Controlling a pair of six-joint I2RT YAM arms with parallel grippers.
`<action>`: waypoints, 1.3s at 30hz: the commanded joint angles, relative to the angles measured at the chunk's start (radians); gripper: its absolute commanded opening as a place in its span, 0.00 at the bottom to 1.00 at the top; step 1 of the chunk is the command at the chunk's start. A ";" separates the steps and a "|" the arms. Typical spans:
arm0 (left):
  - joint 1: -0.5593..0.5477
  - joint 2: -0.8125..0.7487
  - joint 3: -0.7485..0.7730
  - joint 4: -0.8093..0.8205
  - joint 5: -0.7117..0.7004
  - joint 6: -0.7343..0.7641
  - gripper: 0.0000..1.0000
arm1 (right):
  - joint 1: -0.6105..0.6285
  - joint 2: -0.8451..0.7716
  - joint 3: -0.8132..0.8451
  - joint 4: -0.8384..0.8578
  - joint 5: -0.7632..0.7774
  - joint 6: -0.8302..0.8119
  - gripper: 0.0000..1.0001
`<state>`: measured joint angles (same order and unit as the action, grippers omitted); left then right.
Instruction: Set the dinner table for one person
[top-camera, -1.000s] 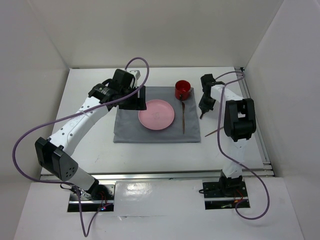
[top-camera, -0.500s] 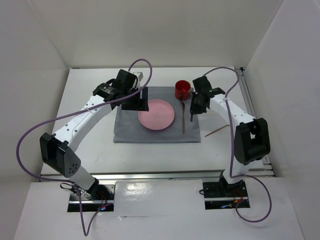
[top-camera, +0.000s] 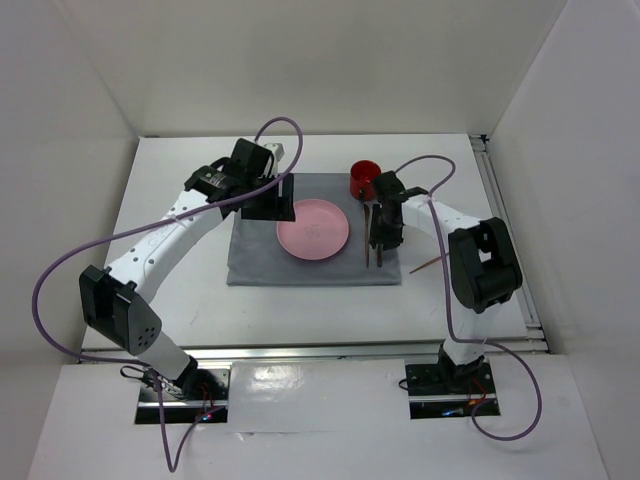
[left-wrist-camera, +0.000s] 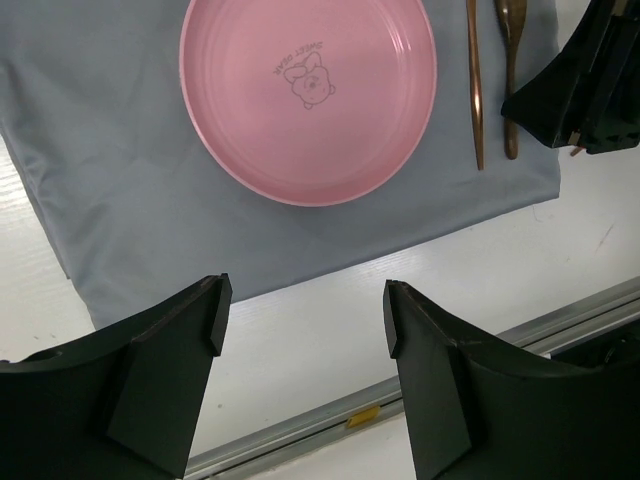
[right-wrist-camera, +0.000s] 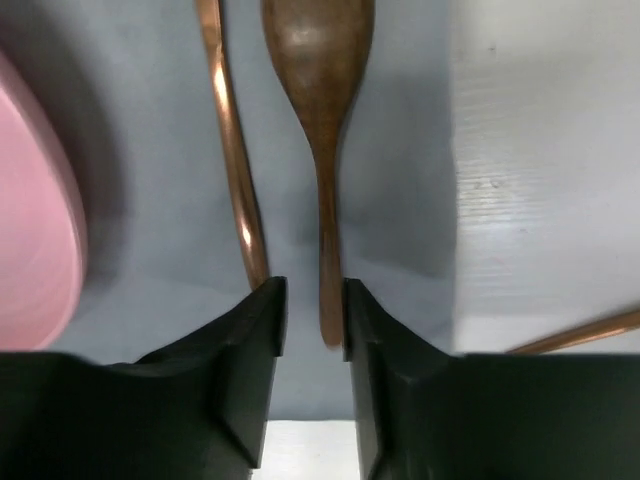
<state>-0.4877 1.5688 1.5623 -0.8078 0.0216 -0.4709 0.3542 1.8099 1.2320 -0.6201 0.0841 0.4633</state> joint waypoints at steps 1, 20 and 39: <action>0.005 -0.009 -0.008 0.006 -0.017 0.018 0.80 | 0.009 -0.015 0.015 0.039 0.071 0.049 0.46; 0.014 0.025 0.051 -0.037 -0.166 0.080 0.80 | -0.400 -0.241 -0.206 -0.083 0.048 0.218 0.62; 0.014 -0.016 0.097 -0.079 -0.252 0.080 0.81 | -0.387 -0.162 -0.192 0.037 0.094 0.175 0.00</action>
<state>-0.4782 1.5890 1.5963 -0.8730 -0.1902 -0.4164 -0.0563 1.7088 1.0218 -0.6250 0.1291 0.6941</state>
